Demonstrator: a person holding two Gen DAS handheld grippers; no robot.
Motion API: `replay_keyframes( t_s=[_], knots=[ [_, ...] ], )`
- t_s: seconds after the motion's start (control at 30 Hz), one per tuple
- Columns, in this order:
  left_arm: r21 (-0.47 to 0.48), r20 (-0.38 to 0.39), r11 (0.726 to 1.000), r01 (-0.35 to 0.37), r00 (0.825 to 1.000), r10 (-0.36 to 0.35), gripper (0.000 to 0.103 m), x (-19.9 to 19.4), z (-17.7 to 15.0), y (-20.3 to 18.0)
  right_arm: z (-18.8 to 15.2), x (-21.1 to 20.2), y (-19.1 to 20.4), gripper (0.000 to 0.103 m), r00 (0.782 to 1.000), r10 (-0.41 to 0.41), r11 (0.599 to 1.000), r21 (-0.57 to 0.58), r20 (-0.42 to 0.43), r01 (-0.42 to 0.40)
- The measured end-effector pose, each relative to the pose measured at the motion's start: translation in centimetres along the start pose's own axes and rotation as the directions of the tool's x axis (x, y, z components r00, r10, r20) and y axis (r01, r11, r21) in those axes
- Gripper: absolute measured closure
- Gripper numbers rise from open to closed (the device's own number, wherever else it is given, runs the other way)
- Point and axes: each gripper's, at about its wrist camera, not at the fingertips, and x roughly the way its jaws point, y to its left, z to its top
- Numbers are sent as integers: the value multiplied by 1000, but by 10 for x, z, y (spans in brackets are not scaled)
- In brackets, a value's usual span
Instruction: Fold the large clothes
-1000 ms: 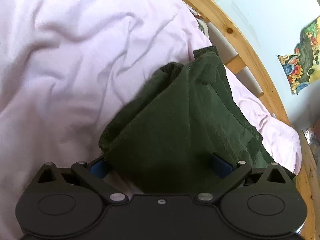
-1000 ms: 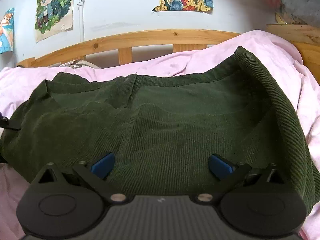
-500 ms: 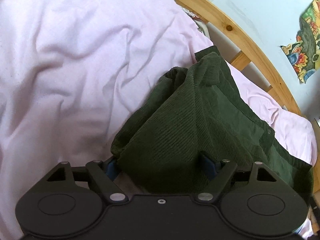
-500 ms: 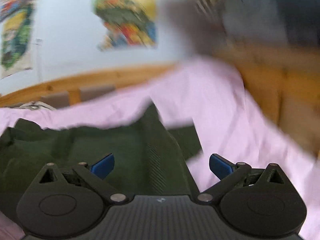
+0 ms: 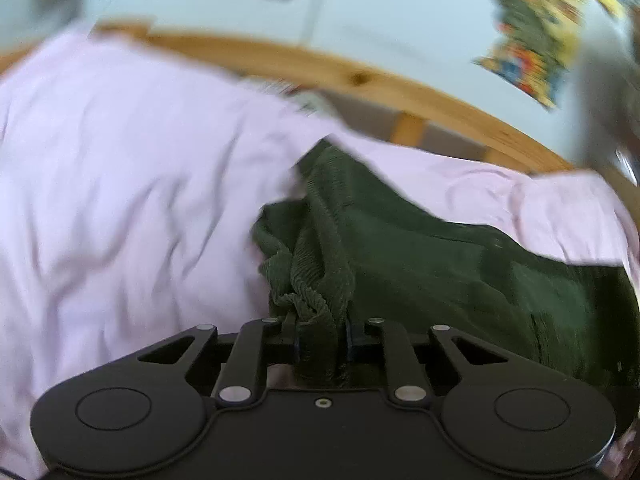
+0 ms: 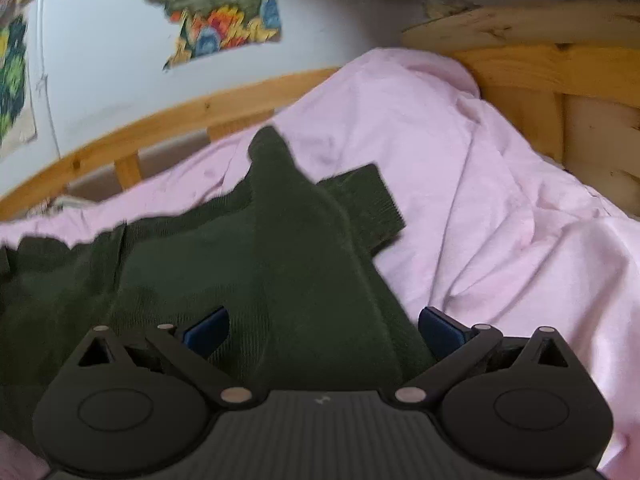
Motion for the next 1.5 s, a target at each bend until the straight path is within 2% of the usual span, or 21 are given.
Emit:
replay_keyframes(
  t_s=[0.13, 0.47, 0.57, 0.63, 0.67, 0.77, 0.87, 0.93, 1.03, 1.1, 1.13, 1.2, 1.27, 1.33, 1.37, 1.4, 1.43, 1.5],
  knots=[
    [105, 17, 994, -8, 1000, 6, 85, -10, 7, -22, -6, 6, 3, 1, 999, -18, 1000, -16, -34, 17],
    [149, 25, 989, 5, 1000, -9, 85, -17, 14, -39, -5, 3, 7, 0, 999, -42, 999, -21, -32, 41],
    [150, 24, 989, 6, 1000, -10, 85, -16, 14, -39, -3, -6, 14, 0, 995, -96, 993, -63, 36, 99],
    [147, 25, 989, 10, 1000, -14, 85, -16, 15, -40, -4, -15, 23, 0, 983, -144, 983, -97, 117, 156],
    [142, 27, 990, 20, 999, -24, 85, -17, 15, -40, -4, -19, 28, 0, 978, -143, 980, -118, 152, 162],
    [138, 49, 987, 77, 995, -85, 86, -22, 18, -40, -6, -31, 44, 0, 966, -91, 969, -200, 243, 142],
    [166, 84, 974, 156, 982, -172, 87, -31, 21, -48, -7, -42, 59, 0, 953, -24, 956, -271, 303, 111],
    [209, 92, 957, 203, 970, -226, 87, -37, 24, -60, -2, -48, 62, 0, 948, 33, 960, -274, 317, 58],
    [276, 84, 923, 269, 950, -302, 87, -43, 29, -89, 11, -57, 50, 0, 936, 134, 978, -196, 327, -71],
    [339, 66, 890, 306, 935, -347, 87, -44, 31, -115, 24, -61, 32, 0, 914, 253, 967, -111, 318, -229],
    [363, 46, 872, 328, 928, -368, 87, -44, 30, -126, 30, -61, 20, 0, 895, 328, 943, -54, 302, -328],
    [405, -20, 833, 378, 914, -405, 87, -39, 24, -149, 39, -57, 0, 0, 853, 455, 870, 78, 256, -487],
    [440, -80, 797, 414, 902, -424, 87, -35, 6, -166, 43, -39, -18, 0, 768, 618, 729, 242, 169, -640],
    [469, -116, 769, 433, 894, -433, 87, -33, -13, -175, 38, -17, -26, 0, 676, 725, 588, 393, 133, -707],
    [473, -131, 762, 443, 890, -436, 87, -32, -21, -177, 34, -10, -27, 0, 649, 750, 544, 439, 127, -715],
    [469, -144, 760, 450, 888, -437, 87, -31, -27, -179, 32, -1, -26, 0, 634, 764, 520, 469, 119, -714],
    [463, -149, 761, 454, 886, -438, 87, -30, -30, -179, 31, 7, -24, 0, 631, 768, 511, 489, 109, -707],
    [472, -149, 757, 452, 887, -437, 87, -30, -35, -180, 33, 25, -23, 2, 643, 759, 513, 516, 100, -686]
  ],
)
